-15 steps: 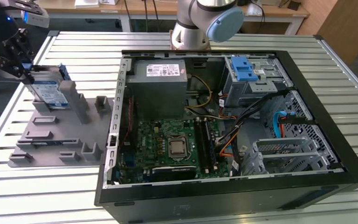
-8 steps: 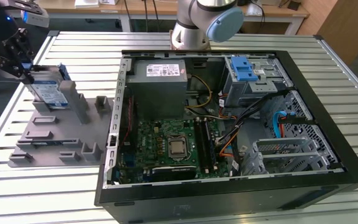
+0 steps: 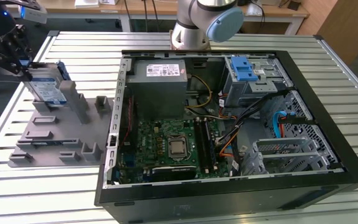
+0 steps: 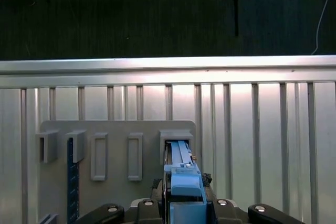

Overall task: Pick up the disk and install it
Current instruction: 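Pick up the disk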

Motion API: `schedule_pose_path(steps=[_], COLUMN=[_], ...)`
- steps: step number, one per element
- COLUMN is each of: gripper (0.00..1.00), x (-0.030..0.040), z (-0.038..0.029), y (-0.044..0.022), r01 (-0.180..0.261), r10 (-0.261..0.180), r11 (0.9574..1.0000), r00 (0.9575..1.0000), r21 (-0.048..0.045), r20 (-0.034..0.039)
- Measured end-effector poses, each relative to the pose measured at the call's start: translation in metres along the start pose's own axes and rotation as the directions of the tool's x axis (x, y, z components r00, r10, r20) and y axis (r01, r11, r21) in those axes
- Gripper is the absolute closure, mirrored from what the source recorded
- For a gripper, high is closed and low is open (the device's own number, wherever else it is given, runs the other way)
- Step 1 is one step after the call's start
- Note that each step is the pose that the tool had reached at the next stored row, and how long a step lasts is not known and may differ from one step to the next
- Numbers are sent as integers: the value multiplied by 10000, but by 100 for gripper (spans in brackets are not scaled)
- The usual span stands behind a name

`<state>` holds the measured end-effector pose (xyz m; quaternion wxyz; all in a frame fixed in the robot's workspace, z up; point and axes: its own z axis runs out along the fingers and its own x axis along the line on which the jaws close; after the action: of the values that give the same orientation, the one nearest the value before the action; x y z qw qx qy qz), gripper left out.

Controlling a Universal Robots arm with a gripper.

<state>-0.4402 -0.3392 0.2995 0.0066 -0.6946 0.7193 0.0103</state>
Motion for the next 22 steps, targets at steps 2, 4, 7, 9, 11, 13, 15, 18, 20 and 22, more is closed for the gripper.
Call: schedule_pose_path(steps=[2, 4, 7, 9, 11, 13, 15, 18, 20, 22], gripper=[64, 64, 64, 64, 64, 64, 64, 64, 64, 64], x=[0, -1, -3, -3, -4, -5, -5, -6, -6, -7], z=[-26, -61, -110, -136, -163, -187, -206, -239, -261, -284], y=[0, 1, 1, 1, 1, 1, 1, 2, 2, 2], r01=[0, 1, 0, 0, 0, 0, 0, 0, 0, 0], r10=[0, -1, 0, 0, 0, 0, 0, 0, 0, 0], r11=[10000, 10000, 10000, 10000, 10000, 10000, 10000, 10000, 10000, 10000], r00=[10000, 10000, 10000, 10000, 10000, 10000, 10000, 10000, 10000, 10000], r21=[0, 0, 0, 0, 1, -1, 0, -1, -1, 0], r20=[1, 0, 0, 0, 0, 0, 0, 0, 0, 0])
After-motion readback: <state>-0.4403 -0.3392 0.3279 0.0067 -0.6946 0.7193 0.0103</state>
